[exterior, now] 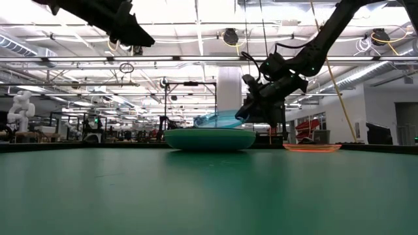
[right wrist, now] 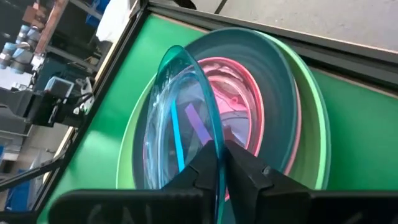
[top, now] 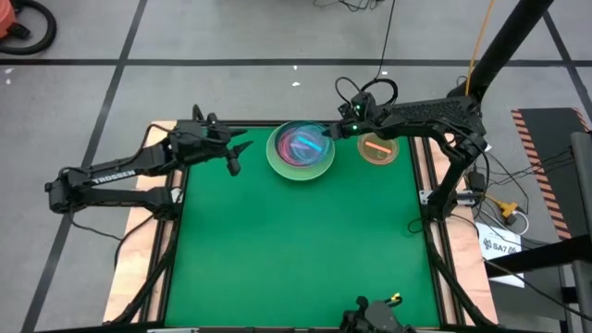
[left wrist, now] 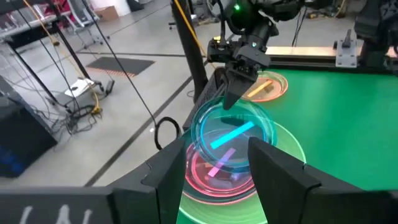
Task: Stack plastic plates
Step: Stack the blue plate on top of the pink plate
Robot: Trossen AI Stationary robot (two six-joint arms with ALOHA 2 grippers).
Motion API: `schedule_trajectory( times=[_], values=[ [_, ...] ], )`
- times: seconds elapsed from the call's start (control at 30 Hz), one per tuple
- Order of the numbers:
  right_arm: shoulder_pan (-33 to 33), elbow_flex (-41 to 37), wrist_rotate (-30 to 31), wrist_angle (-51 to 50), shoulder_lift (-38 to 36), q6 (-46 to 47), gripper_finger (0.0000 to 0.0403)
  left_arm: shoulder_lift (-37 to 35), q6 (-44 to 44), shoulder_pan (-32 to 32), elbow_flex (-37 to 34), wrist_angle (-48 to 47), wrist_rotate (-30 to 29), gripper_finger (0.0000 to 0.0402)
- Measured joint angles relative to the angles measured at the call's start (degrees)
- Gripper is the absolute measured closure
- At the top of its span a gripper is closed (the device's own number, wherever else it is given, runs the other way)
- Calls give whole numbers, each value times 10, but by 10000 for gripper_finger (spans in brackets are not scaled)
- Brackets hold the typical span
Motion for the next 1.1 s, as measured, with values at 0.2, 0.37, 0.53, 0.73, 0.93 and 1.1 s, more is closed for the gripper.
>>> schedule_trajectory(
  times=[0.2, 0.37, 0.53, 0.73, 0.93, 1.1],
  values=[
    [0, 0, 16, 2, 0, 11, 354, 0, 15, 6, 0, -3, -1, 222],
    [4, 0, 16, 3, 0, 10, 327, 1, 15, 7, 0, -15, -2, 222],
    [15, 0, 49, 6, 0, 3, 297, 1, 15, 6, 0, -24, -2, 222],
    [30, 0, 125, 7, 0, -18, 268, 1, 13, 6, 0, -24, -2, 222],
    [55, 0, 189, 12, 0, -72, 261, 1, 11, 6, 0, -25, -2, 222],
    [91, 0, 246, 63, 1, -121, 261, 2, 7, 6, 0, -24, -2, 222]
  ],
)
